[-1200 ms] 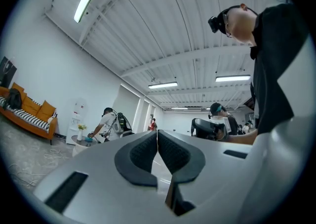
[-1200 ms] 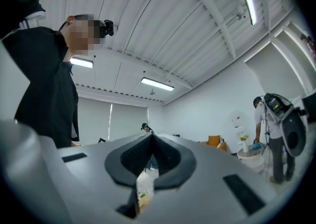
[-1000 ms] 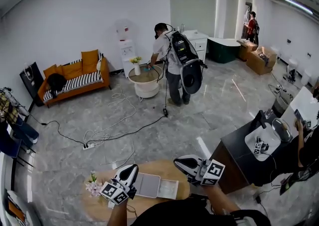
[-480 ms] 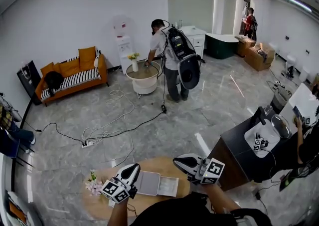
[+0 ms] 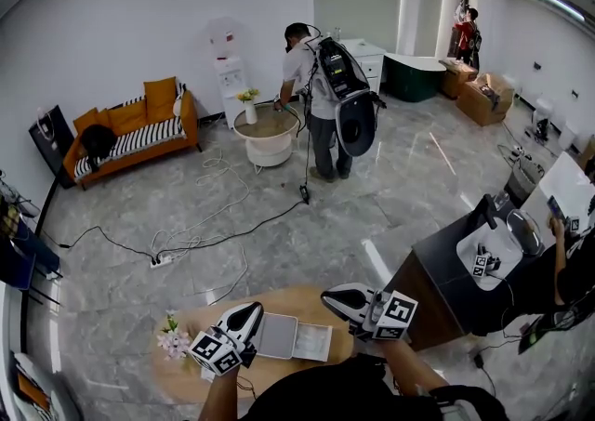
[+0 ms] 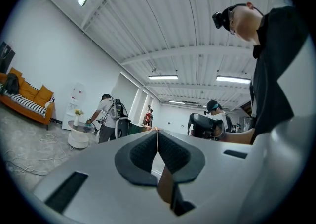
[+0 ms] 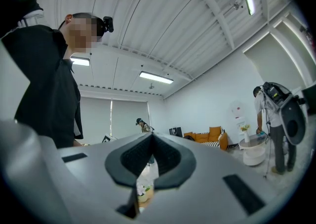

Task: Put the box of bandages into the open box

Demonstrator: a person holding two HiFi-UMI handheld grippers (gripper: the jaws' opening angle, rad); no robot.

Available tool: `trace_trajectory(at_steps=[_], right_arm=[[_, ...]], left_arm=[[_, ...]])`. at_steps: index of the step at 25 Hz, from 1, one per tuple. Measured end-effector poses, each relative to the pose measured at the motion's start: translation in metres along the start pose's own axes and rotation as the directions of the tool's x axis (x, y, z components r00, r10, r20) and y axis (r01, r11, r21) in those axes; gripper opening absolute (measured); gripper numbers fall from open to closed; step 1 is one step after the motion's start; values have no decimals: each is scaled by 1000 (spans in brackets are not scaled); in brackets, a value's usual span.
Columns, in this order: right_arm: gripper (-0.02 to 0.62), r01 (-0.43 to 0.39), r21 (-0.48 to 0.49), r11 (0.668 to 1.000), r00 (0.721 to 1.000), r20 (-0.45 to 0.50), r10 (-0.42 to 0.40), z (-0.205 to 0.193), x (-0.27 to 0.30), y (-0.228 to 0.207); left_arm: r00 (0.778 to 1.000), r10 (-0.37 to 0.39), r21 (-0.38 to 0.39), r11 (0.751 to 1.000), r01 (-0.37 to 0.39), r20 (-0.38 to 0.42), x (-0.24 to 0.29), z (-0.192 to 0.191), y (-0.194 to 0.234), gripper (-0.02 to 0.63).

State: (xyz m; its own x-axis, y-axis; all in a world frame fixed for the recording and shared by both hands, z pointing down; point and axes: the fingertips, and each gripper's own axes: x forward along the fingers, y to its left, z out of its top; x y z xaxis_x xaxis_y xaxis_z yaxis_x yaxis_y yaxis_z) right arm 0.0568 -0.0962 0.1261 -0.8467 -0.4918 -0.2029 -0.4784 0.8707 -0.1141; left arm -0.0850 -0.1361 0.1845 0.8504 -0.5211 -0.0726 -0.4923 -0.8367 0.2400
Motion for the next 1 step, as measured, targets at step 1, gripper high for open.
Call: trace_trajectory(at_steps=[1], right_arm=[[11, -1, 2, 1000, 1000, 1, 1, -1, 0, -2]], left_arm=[[1000, 0, 0, 1000, 0, -1, 1, -1, 1, 18]])
